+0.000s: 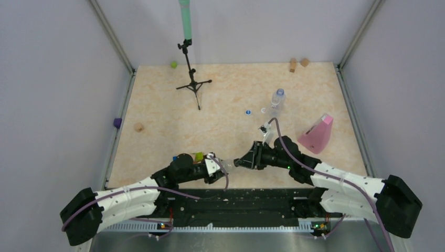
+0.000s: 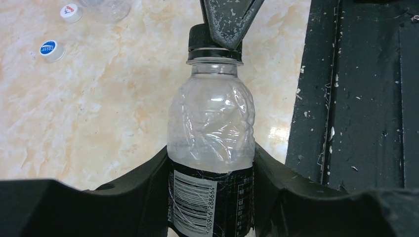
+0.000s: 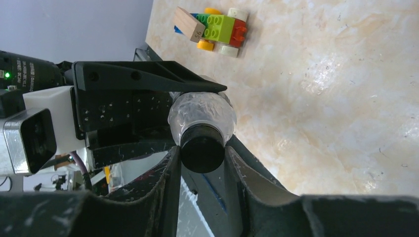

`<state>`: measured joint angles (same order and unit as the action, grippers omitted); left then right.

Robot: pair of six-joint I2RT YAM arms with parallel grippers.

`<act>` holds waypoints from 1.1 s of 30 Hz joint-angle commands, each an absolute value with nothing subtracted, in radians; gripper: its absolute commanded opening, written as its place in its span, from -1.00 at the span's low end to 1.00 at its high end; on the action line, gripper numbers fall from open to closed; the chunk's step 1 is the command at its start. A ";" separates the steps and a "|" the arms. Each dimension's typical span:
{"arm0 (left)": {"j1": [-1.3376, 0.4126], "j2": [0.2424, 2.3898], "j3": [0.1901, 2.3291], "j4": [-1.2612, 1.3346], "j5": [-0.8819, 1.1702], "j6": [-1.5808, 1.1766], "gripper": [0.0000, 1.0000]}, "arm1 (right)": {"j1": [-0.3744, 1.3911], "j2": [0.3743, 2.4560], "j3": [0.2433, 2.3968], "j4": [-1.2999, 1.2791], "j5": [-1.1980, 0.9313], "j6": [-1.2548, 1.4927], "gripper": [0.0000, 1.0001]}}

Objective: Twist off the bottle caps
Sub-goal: Unscrew the bottle cap from the plastic bottle.

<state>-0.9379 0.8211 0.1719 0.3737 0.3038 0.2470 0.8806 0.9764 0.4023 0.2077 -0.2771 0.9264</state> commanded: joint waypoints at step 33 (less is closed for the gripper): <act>-0.942 0.772 0.183 0.416 0.430 0.251 -1.00 | 0.880 0.986 0.456 0.393 -0.626 -0.045 -1.00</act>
